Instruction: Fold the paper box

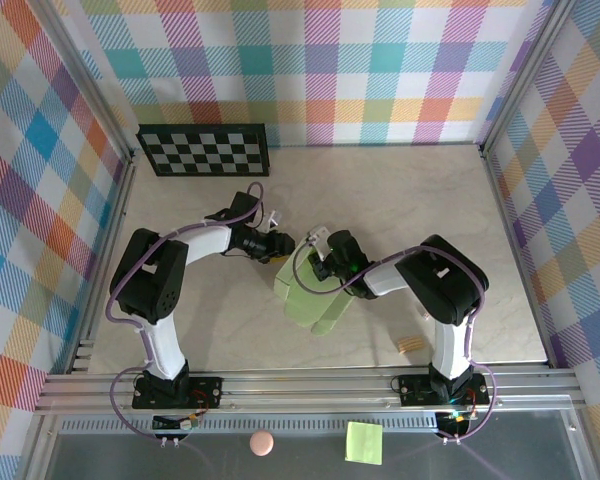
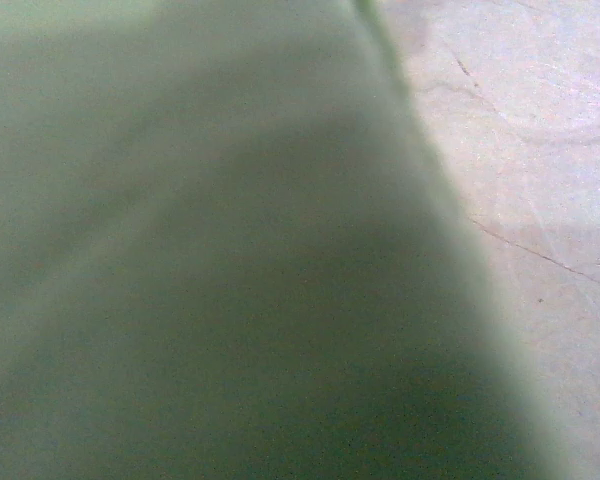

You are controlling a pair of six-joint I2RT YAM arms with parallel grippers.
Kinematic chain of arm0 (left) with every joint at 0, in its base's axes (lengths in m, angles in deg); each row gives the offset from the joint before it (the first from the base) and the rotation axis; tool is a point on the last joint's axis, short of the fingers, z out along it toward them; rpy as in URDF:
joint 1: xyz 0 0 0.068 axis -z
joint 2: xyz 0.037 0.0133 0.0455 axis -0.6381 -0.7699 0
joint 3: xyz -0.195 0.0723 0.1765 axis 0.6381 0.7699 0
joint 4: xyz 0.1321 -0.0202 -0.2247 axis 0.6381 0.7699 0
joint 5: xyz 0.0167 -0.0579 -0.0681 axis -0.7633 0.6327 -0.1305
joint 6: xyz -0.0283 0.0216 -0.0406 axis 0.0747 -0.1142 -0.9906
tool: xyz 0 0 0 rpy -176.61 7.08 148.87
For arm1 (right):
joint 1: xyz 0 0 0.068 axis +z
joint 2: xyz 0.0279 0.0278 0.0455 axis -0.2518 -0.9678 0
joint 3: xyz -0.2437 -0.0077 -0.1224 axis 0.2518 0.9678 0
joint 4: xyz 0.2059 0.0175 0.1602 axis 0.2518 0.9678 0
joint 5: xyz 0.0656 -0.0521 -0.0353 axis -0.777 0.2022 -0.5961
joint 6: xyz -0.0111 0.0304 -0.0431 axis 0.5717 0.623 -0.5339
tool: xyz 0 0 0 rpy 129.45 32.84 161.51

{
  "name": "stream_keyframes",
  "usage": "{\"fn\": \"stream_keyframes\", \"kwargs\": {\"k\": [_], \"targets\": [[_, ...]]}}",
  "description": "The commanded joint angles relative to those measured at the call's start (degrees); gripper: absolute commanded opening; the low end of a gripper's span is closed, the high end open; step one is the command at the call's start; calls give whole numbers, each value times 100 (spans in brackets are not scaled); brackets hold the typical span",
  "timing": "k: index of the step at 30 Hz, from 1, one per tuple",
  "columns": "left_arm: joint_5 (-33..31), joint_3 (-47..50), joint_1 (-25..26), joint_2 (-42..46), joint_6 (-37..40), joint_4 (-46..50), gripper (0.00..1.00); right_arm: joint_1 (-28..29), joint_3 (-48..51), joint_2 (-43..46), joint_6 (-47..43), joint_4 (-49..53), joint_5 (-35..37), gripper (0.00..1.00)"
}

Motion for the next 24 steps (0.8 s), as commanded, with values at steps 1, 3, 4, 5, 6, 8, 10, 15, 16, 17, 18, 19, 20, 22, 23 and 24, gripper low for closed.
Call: {"fn": "stream_keyframes", "kwargs": {"k": [1,3,4,5,6,8,10,15,16,17,18,19,20,22,23,24], "targets": [[517,-13,358,-160,60,97,42,178,-337,-186,271,122,571,0],[505,6,367,-168,48,75,42,183,-348,-157,272,281,473,0],[427,20,375,-134,44,87,42,163,-320,-131,196,291,307,0],[315,31,367,-73,53,111,42,150,-300,-96,140,315,161,0],[137,41,351,22,77,151,43,127,-274,-48,94,360,-34,0],[-149,39,283,230,88,205,44,70,-210,95,91,496,-296,11],[-341,5,186,426,95,269,45,-17,-67,293,116,563,-532,21],[-696,-315,44,702,363,891,53,-178,164,798,162,1013,-937,35],[-757,-402,42,716,423,1006,54,-197,190,885,155,1095,-973,37],[-811,-510,42,726,474,1137,55,-222,227,987,151,1194,-1030,39],[-846,-610,42,720,527,1259,56,-247,257,1080,144,1305,-1079,40],[-864,-693,42,716,566,1355,57,-268,268,1158,133,1416,-1117,40],[-882,-777,42,711,587,1431,57,-293,278,1233,127,1555,-1139,40],[-918,-895,37,733,590,1522,59,-352,340,1401,113,1755,-1131,41],[-946,-957,41,760,586,1567,59,-389,404,1512,127,1820,-1130,41],[-994,-1021,50,776,578,1622,60,-450,471,1639,160,1869,-1123,41]]}}
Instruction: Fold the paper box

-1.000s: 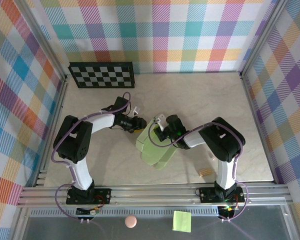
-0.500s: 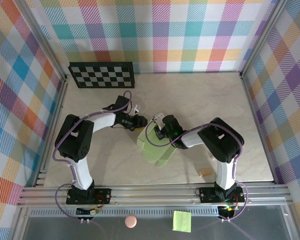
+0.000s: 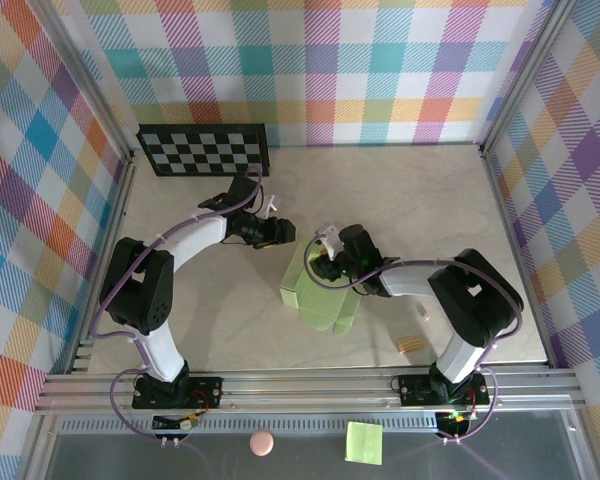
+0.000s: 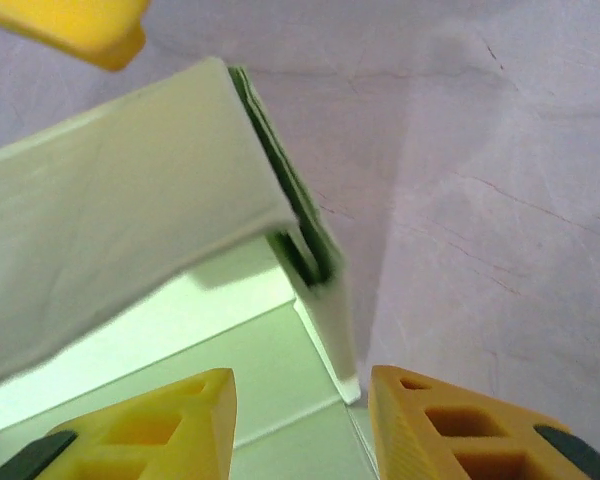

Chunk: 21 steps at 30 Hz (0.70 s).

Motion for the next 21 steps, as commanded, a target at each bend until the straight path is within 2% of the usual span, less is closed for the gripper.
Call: {"fn": "stream_keyframes", "kwargs": {"k": [1,8,13,21], "targets": [[-192,-290,2,253,109,503,60,-186,246,406,89,471,-174,41],[-602,-970,373,56,108,1065,67,-638,587,1268,342,696,12,41],[-1465,-1728,859,-441,199,1837,73,-883,739,1830,428,805,120,43],[-1774,-2256,1244,-1082,197,2208,81,-959,788,2121,406,922,124,45]]}}
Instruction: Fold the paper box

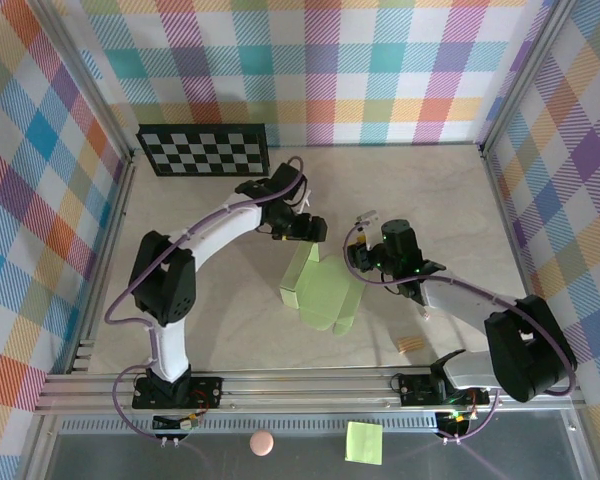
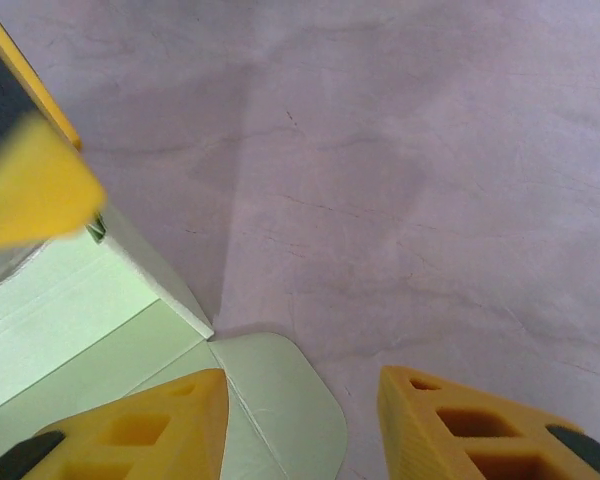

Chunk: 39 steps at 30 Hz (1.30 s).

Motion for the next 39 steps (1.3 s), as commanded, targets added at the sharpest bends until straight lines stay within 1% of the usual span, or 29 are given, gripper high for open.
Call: {"fn": "stream_keyframes", "kwargs": {"k": [1,5,9,15,21,27,31,35,39], "targets": [[-416,-271,134,-226,22,499,81,-31,127,99,89,117,22,45],[-731,-534,295,-506,-7,682,82,-46,140,78,106,100,-12,45],[-941,-814,409,-801,-75,858,80,-57,144,30,120,49,8,45],[-1004,-1081,484,-1119,-160,978,72,-63,47,-84,154,-49,-18,45],[-1110,-1146,547,-1279,-106,1045,66,-63,-163,-398,321,-225,52,45],[-1363,-1159,582,-1343,-79,1111,51,-63,-299,-546,415,-365,196,45],[-1368,-1148,591,-1377,-56,1111,42,-65,-258,-523,432,-367,236,44],[-1438,-1146,591,-1330,-38,1102,35,-63,-263,-455,418,-284,253,44],[-1550,-1133,574,-1212,16,1111,34,-63,-372,-330,434,-20,261,44]]}}
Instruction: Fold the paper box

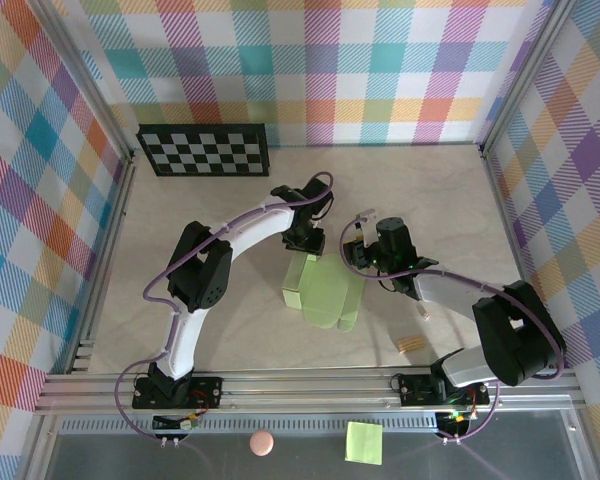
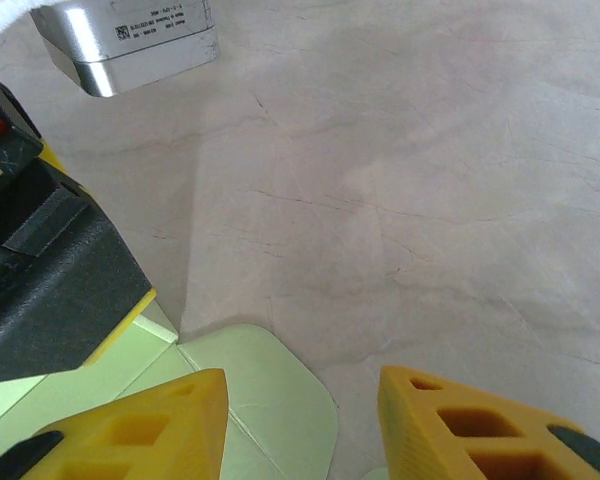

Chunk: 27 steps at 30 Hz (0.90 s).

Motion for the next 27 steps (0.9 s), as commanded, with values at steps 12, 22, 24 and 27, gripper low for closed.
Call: {"fn": "stream_keyframes", "kwargs": {"k": [12,22,24,27], "targets": [[567,1276,-895,1701,-244,-1023,30,-450,-1350,542,1538,2502,-1106,53],[2274,2517,-1925,2786,-857,-2361,22,-808,-1167,582,2300,2373,-3051,65],[2441,2595,-1985,2828,-940,-2489,21,-810,-1128,457,2424,2078,-3515,64],[2618,2627,-1999,2818,-995,-2569,19,-808,-1165,212,2603,1768,-4007,62]]}}
